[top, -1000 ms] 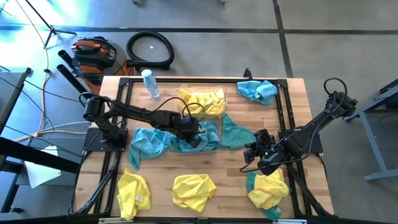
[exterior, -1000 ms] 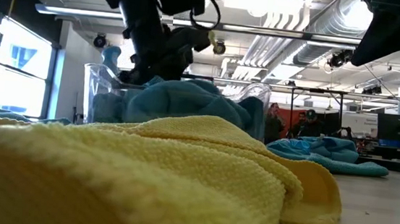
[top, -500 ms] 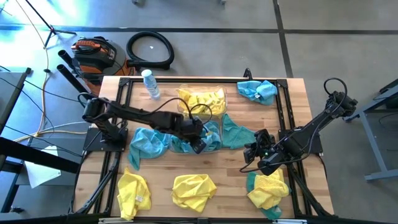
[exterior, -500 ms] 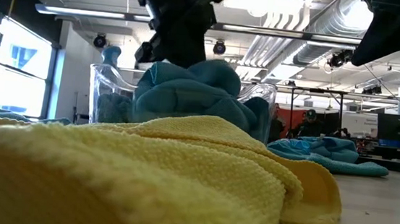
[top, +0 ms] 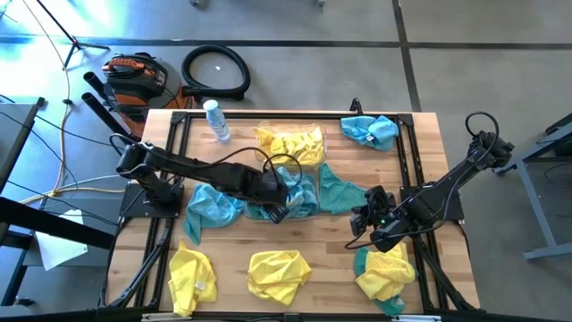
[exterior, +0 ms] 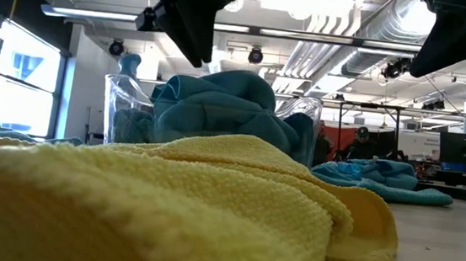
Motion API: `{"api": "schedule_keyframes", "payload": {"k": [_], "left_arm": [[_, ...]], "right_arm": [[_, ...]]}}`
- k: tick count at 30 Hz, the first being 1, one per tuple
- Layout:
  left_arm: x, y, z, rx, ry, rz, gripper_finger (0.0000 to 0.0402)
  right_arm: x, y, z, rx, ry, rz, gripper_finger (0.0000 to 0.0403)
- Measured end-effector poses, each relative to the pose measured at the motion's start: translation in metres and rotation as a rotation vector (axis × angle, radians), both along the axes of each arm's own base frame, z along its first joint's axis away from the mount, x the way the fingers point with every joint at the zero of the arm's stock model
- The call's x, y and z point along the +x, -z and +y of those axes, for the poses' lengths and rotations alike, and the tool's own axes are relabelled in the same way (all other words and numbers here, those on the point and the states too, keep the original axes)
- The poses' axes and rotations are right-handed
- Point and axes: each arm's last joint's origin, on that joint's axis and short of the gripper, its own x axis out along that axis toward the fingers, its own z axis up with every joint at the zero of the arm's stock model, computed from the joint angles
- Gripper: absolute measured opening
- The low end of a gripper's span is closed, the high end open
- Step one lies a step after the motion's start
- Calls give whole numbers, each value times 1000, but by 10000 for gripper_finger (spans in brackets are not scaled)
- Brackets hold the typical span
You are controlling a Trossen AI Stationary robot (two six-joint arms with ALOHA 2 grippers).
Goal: Sort microfiber towel by color & place in baskets
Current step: Put the yellow microfiber cloth into the top transparent bin
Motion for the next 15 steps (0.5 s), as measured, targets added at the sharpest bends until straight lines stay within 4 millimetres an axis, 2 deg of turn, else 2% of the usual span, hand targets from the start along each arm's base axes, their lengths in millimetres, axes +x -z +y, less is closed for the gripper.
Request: {"api": "schedule_keyframes", "payload": {"k": [6, 15], "left_arm": [[-5, -1, -25, -15, 29, -3, 76], [-24, -1, -83, -67, -9, -51, 76]], "right_arm": [[0, 0, 0, 1, 0, 0, 0], [0, 1, 1, 21, -22, 26, 0]]}}
